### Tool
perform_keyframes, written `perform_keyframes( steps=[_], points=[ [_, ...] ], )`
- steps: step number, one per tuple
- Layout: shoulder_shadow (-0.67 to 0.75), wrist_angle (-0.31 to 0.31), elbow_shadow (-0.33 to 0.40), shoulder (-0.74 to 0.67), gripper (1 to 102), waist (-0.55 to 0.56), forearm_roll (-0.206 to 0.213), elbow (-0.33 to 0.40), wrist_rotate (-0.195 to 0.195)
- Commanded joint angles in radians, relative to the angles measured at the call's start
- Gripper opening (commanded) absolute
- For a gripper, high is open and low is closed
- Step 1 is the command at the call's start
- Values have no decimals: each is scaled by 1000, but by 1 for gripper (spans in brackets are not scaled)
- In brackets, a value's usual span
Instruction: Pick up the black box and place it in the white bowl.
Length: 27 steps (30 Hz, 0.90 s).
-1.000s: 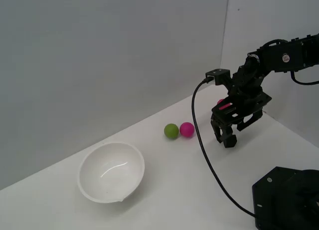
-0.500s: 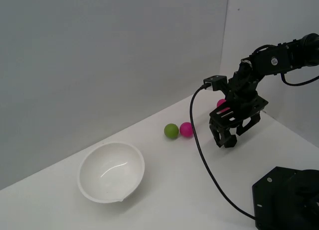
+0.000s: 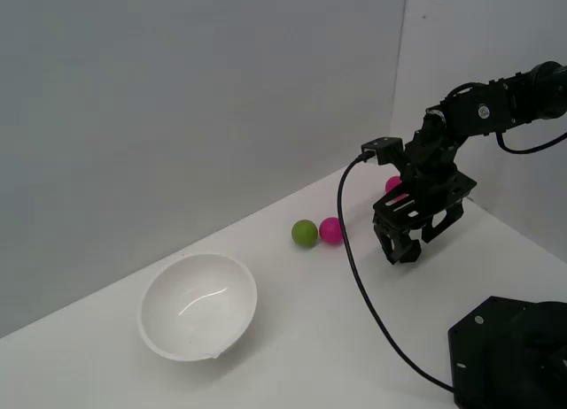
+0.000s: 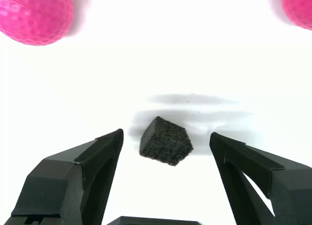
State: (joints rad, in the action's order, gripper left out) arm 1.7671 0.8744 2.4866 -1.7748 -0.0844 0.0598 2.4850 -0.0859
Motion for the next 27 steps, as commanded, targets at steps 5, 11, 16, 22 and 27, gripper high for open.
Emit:
perform_keyframes(
  steps=[5, 11, 16, 22, 27],
  points=[
    [14, 9, 3, -5, 90, -17, 8, 5, -6],
    [20, 9, 2, -12, 60, -17, 8, 5, -6],
    [21, 9, 3, -14, 40, -17, 8, 5, -8],
    [28, 9, 3, -20, 3, -17, 6, 5, -6],
    [44, 15, -3, -35, 3, -17, -11, 2, -6]
  ],
)
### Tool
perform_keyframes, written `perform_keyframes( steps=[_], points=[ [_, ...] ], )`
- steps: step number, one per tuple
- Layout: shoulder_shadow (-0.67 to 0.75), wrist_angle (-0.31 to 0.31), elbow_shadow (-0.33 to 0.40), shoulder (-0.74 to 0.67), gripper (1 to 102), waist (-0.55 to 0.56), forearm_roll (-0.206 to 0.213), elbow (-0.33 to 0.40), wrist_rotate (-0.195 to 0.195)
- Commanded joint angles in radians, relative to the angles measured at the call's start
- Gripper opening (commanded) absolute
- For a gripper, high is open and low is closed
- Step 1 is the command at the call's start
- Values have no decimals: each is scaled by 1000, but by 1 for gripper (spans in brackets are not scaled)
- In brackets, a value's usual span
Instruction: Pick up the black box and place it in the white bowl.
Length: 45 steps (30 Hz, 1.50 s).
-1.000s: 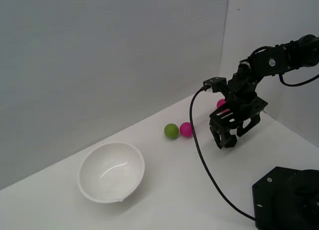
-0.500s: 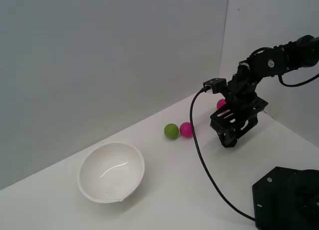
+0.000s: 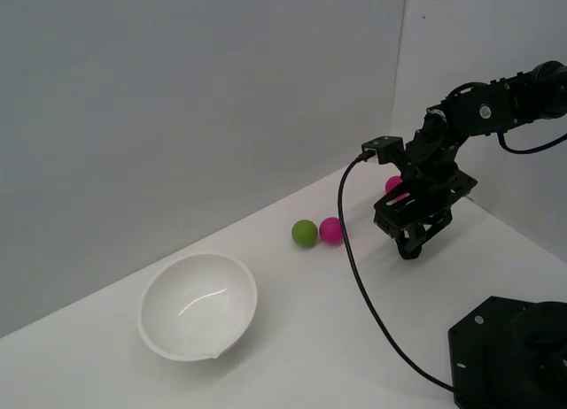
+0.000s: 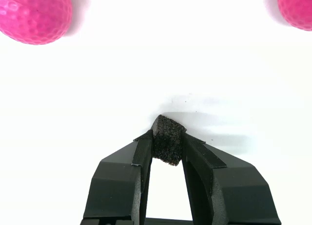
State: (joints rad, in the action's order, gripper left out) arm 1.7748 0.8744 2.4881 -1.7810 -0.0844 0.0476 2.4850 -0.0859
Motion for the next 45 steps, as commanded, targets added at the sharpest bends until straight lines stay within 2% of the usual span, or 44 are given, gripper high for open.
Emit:
perform_keyframes(
  steps=[1, 7, 17, 24, 35, 45],
  points=[
    [43, 20, -8, -34, 3, -17, -2, -2, -6],
    [107, 66, -34, -103, 3, -18, -28, -28, -6],
    [144, 126, -118, -140, 3, -17, -29, -107, -6],
    [189, 126, -161, -183, 3, -17, -32, -152, -6],
    [305, 123, -178, -298, 3, -18, -38, -169, -6],
    [380, 41, -209, -374, 3, 8, -38, -198, -8]
  ],
)
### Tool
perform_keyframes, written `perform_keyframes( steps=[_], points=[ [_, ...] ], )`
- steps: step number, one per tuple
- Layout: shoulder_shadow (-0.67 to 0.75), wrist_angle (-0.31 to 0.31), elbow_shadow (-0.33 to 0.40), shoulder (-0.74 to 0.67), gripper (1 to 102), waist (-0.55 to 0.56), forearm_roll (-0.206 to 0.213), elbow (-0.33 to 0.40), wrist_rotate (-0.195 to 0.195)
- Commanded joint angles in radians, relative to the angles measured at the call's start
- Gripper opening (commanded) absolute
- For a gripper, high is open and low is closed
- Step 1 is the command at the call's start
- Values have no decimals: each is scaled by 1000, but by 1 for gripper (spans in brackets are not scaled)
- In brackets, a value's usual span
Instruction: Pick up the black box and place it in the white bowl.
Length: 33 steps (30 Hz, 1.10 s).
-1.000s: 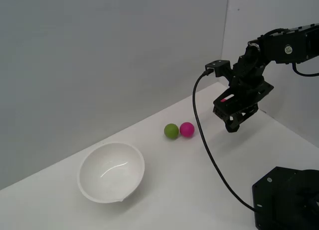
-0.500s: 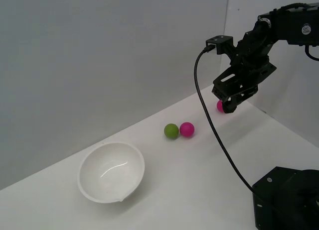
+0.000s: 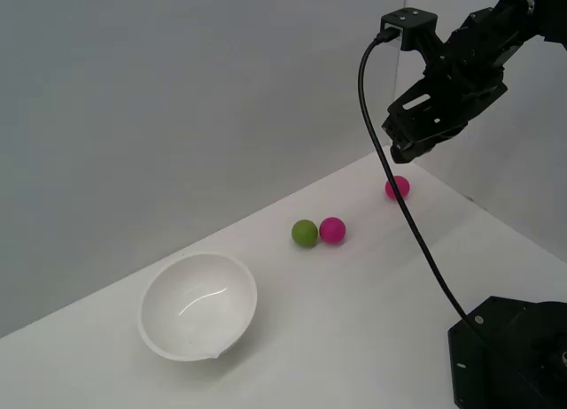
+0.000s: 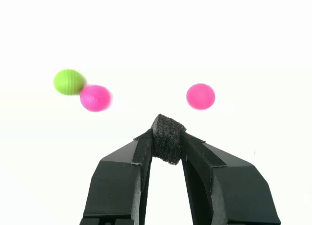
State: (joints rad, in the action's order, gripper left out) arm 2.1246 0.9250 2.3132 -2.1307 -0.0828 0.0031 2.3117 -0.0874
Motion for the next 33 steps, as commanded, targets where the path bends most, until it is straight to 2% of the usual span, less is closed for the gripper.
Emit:
perform_keyframes(
  steps=[1, 10, 14, 22, 33],
  points=[
    [38, -15, -32, -34, 3, 18, 6, -25, -5],
    [98, -32, -29, -92, 3, 77, 32, -21, -5],
    [100, -48, -28, -94, 3, 144, 52, -21, -5],
    [66, -127, -29, -63, 3, 268, 127, -21, 14],
    [2, -216, -38, 2, 3, 454, 138, -31, 118]
  ],
)
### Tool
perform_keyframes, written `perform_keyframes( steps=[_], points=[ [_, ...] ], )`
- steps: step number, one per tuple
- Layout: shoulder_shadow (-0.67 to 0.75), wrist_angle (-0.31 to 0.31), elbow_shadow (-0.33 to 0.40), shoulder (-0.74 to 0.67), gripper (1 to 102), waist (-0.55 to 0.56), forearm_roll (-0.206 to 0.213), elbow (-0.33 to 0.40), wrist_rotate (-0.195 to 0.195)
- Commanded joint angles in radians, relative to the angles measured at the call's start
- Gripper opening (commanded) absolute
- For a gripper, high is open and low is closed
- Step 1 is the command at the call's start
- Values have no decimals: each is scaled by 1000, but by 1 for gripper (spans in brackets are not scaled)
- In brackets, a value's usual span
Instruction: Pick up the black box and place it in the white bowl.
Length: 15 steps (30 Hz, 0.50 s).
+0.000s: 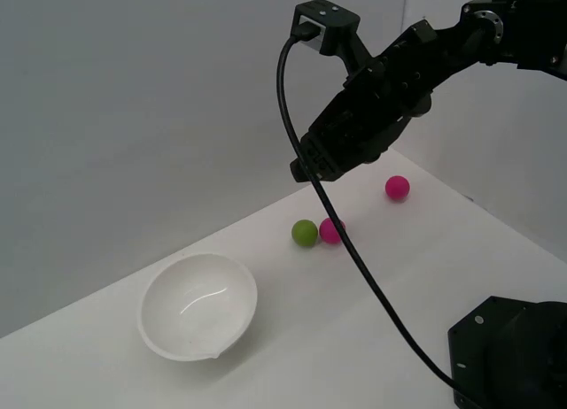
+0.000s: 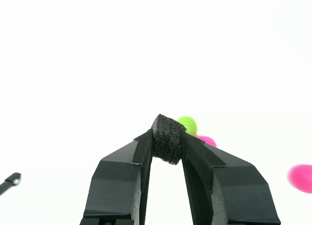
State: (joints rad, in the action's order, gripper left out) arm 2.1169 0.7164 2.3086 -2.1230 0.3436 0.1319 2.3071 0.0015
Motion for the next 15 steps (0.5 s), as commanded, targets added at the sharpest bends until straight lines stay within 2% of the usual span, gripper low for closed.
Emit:
perform_keyframes(
  steps=[1, 15],
  points=[
    [2, -12, -37, 0, 3, 43, 9, -29, 35],
    [-126, -86, -129, 129, 3, 224, 9, -123, 100]
  ],
)
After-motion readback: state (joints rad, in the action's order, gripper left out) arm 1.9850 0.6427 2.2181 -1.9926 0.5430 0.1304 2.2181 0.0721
